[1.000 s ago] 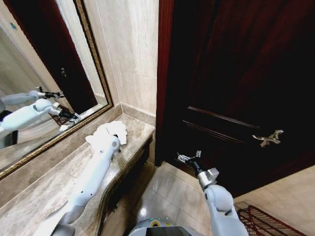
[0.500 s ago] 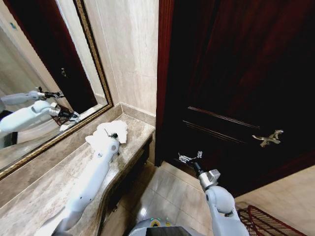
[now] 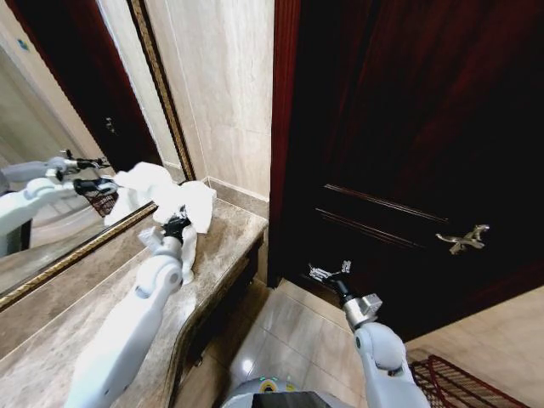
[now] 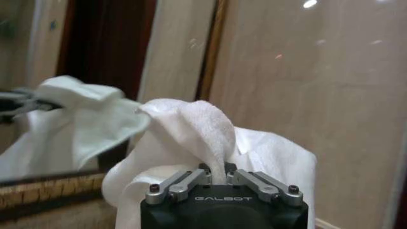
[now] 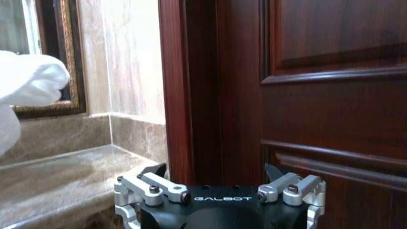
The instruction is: Discard the used towel into the hamper.
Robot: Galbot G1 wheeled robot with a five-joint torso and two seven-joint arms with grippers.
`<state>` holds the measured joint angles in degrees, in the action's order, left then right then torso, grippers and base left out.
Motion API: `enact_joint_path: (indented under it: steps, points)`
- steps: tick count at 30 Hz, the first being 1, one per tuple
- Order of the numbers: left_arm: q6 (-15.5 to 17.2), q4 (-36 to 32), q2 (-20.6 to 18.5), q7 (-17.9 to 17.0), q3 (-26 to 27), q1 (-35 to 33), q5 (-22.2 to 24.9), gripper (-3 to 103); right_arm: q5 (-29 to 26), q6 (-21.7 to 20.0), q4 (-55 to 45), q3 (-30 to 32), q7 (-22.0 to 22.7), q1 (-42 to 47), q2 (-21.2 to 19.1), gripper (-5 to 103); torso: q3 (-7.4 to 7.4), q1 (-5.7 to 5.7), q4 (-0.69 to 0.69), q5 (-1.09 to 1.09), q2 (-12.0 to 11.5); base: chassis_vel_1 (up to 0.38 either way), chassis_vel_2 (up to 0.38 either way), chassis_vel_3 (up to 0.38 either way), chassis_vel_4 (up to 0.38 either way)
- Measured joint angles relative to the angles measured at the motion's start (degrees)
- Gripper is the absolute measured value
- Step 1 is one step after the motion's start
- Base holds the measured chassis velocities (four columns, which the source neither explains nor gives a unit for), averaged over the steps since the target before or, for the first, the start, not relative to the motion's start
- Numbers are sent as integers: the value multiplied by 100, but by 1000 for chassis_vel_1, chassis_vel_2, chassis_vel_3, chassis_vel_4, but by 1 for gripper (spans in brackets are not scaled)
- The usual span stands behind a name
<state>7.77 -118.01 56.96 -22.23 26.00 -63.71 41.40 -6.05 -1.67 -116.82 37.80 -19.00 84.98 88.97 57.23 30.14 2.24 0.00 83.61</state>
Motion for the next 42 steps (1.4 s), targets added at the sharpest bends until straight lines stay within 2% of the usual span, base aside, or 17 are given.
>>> enact_joint_path:
  steps: [2,4,8,12,14,15,22,25,29,42]
  points:
    - [-88,-232,-18,126,97,-232,-88,7,-22,-3,-21,-8,44,-16,5,100,0,0,1,0,0,0,0,0,0]
    - [-183,-867,-30,250,285,-621,-154,7,-44,-34,-78,-19,103,-58,10,100,0,0,0,1,0,0,0,0,0]
    - [-204,-1325,-35,324,448,-837,-156,7,-117,-99,-169,-36,162,-60,-2,100,0,0,-2,1,0,0,0,0,0]
    - [-107,-1914,138,361,897,-1349,-306,7,-301,-187,-416,-7,205,20,-35,100,0,0,-1,0,0,0,0,0,0]
    - [-32,-1977,193,375,988,-1464,-416,7,-356,-201,-502,35,207,74,-45,100,-1,0,2,1,0,0,0,0,0]
    - [29,-2001,236,408,1082,-1563,-546,7,-403,-207,-582,82,213,135,-55,100,-1,0,-3,0,0,0,0,0,0]
    - [106,-2093,429,565,1468,-1879,-1084,7,-488,-348,-747,134,219,166,-98,100,0,0,0,1,0,0,0,0,0]
    - [292,-2195,462,494,1396,-1933,-1034,7,-490,-489,-822,127,219,140,-106,100,0,0,-1,1,0,0,0,0,0]
    - [365,-2201,516,471,1218,-1989,-1037,7,-485,-568,-900,119,219,153,-116,100,0,0,-2,0,0,0,0,0,0]
    - [402,-2152,556,456,1106,-1965,-1058,7,-474,-598,-961,124,214,166,-173,100,1,2,-2,2,0,61,-70,-96,82]
